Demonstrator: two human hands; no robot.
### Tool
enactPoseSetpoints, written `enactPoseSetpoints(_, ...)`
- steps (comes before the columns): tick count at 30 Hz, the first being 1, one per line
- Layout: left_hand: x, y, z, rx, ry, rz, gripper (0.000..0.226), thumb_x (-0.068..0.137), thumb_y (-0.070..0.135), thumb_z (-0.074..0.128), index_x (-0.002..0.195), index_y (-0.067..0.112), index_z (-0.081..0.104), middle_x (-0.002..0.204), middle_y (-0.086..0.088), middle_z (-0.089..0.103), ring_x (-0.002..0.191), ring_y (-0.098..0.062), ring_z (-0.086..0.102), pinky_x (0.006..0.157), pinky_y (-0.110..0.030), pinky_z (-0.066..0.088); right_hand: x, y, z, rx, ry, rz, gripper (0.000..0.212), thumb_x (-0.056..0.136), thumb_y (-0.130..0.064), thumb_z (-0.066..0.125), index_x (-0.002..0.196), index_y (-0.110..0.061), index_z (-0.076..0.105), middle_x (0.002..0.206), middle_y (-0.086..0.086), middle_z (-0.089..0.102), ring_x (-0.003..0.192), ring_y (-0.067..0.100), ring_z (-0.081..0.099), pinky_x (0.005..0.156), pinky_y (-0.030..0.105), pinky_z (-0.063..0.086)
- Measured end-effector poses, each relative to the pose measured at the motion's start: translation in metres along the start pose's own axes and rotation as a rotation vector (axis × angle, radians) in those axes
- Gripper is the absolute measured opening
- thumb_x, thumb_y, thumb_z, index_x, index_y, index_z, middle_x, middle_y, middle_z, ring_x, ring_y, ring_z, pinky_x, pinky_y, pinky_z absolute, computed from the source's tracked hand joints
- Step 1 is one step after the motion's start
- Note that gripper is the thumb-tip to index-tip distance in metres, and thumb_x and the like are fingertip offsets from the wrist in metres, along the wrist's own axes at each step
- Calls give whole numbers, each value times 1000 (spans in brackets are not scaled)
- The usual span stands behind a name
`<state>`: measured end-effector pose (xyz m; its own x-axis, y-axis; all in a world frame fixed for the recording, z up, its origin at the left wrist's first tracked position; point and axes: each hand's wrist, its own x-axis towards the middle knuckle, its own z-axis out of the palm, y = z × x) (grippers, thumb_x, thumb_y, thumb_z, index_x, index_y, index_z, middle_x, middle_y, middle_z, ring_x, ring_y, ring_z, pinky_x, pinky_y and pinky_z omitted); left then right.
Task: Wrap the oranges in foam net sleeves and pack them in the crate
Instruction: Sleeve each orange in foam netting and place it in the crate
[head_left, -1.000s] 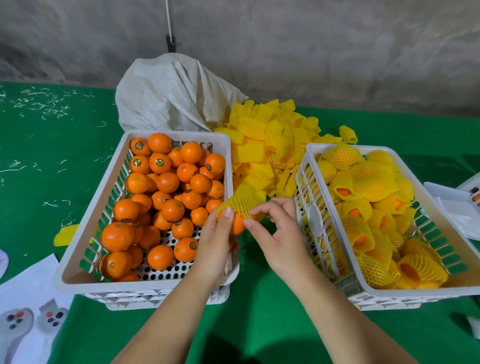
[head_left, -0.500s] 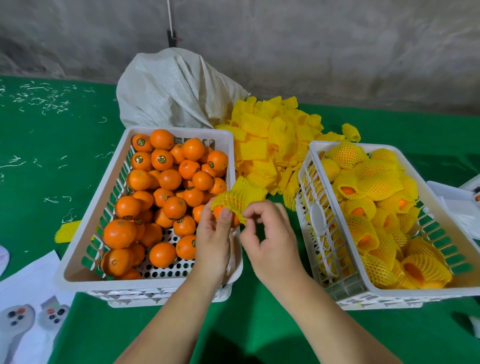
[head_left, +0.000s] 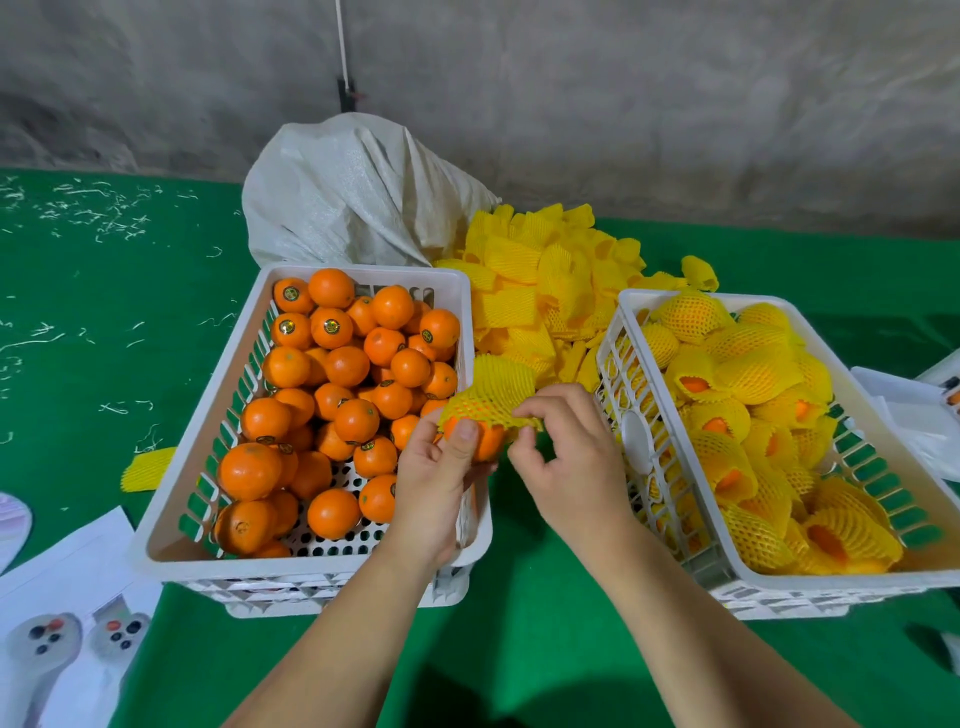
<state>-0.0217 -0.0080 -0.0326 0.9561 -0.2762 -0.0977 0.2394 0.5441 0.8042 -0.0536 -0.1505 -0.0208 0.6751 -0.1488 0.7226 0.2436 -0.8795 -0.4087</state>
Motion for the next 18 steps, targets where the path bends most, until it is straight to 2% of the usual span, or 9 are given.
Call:
enactPoseSetpoints(3, -1, 1, 5, -50, -3, -23, 120, 54, 59, 99, 142, -4, 48, 130, -35, 64, 112, -50, 63, 59, -27, 61, 0, 2, 3, -144, 44, -24, 17, 75, -5, 63, 90, -7, 70, 95, 9, 62, 87, 34, 60, 72, 46, 52)
enactPoseSetpoints(5, 0, 2, 5, -67, -1, -20, 117, 54, 57, 99, 142, -2, 49, 128, -28, 68, 114, -45, 67, 76, -37, 66, -1, 4, 6, -128, 27, 31, 20, 71, -5, 72, 91, -8, 68, 99, 9, 57, 91, 34, 57, 75, 42, 50)
enactPoseSetpoints(7, 1, 2, 3, -41, -7, -13, 113, 52, 60, 99, 138, 2, 53, 125, -20, 72, 113, -34, 71, 92, -43, 63, -1, 6, 7, -68, -24, 118, 29, 71, -2, 78, 95, -12, 65, 107, 5, 51, 99, 30, 56, 82, 35, 49)
enactPoseSetpoints(8, 2, 2, 3, -16, -7, -9, 111, 51, 62, 99, 135, 5, 54, 122, -15, 75, 111, -30, 72, 93, -42, 61, 0, 5, 9, -9, -31, 205, 33, 73, -1, 77, 98, -17, 62, 110, 0, 48, 101, 23, 55, 84, 28, 47)
enactPoseSetpoints(10, 1, 2, 5, 10, -5, -10, 110, 49, 61, 100, 133, 7, 54, 117, -10, 77, 108, -26, 73, 94, -39, 61, 3, 2, 16, 197, 21, 524, 36, 81, -1, 72, 98, -29, 57, 111, -9, 49, 98, 10, 58, 80, 16, 46)
enactPoseSetpoints(11, 1, 2, 6, 8, -6, -14, 109, 50, 58, 100, 133, 6, 53, 115, -9, 77, 107, -24, 73, 93, -37, 62, 6, 0, 21, 339, 60, 725, 33, 85, -3, 69, 98, -31, 58, 112, -9, 55, 97, 11, 62, 79, 19, 50)
enactPoseSetpoints(13, 1, 1, 6, 1, -20, -23, 91, 62, 42, 98, 132, 6, 52, 109, -5, 79, 101, -18, 75, 84, -29, 61, 6, 1, 31, 578, 84, 1063, 26, 90, -4, 64, 99, -28, 64, 107, 1, 69, 99, 24, 68, 83, 39, 58)
enactPoseSetpoints(15, 3, -2, 5, 22, -24, -25, 59, 78, 20, 81, 129, 9, 53, 105, -3, 80, 96, -15, 76, 80, -24, 60, -1, 1, 35, 596, 50, 1140, 21, 91, -4, 60, 96, -24, 64, 100, 6, 72, 93, 29, 68, 82, 48, 57)
enactPoseSetpoints(18, 6, -6, 0, 63, 20, -3, 53, 83, 15, 73, 133, 12, 54, 113, -6, 78, 107, -20, 74, 89, -30, 61, -12, 0, 32, 560, 105, 1078, 26, 91, -2, 56, 85, -25, 64, 87, 2, 71, 81, 19, 65, 76, 44, 54)
